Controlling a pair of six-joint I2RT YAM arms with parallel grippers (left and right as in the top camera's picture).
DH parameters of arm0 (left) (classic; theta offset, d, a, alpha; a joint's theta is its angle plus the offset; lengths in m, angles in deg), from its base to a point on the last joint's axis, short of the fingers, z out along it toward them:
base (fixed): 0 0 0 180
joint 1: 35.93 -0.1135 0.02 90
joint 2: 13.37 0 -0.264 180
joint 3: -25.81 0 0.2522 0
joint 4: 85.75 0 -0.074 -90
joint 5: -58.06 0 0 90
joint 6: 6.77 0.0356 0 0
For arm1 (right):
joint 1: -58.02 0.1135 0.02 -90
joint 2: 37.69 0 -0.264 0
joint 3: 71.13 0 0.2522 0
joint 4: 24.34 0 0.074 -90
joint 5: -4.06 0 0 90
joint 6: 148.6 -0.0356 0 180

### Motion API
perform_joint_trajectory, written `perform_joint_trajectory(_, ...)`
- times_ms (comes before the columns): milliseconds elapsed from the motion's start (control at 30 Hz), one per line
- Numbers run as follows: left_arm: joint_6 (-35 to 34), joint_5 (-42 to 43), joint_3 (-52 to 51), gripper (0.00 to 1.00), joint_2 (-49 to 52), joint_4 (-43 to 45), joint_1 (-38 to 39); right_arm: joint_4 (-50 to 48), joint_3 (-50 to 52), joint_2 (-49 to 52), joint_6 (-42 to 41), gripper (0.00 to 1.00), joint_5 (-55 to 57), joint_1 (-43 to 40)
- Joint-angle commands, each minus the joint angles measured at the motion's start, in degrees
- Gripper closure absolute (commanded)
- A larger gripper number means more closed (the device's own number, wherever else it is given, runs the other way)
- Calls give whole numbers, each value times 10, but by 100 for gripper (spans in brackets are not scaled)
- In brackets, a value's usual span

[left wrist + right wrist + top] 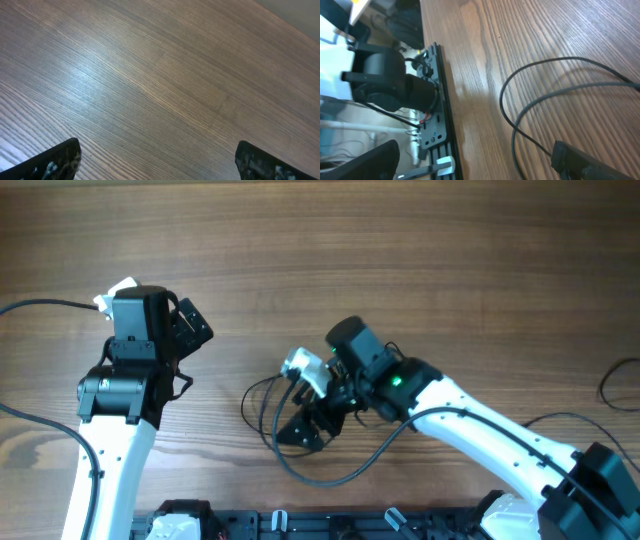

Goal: Untangle cables

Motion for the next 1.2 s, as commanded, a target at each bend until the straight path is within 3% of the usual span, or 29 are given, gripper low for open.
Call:
perform_joint_trajectory(0,7,5,3,0,-6,1,-3,-25,4,27,-20,0,48,26)
perform_joint_trajectory(200,7,5,3,0,-6,1,-3,-106,4,130,-77,0,32,35)
perform_joint_trajectory(333,7,5,3,0,-6,1,-3,-161,4,190,-77,0,-64,34)
perform_joint_trajectory(900,7,5,3,0,-6,1,-3,-226,4,214,-77,2,-65,51)
perform_joint_trajectory(1167,7,5,3,0,-6,1,-3,-233,4,217,-99,22,-65,66)
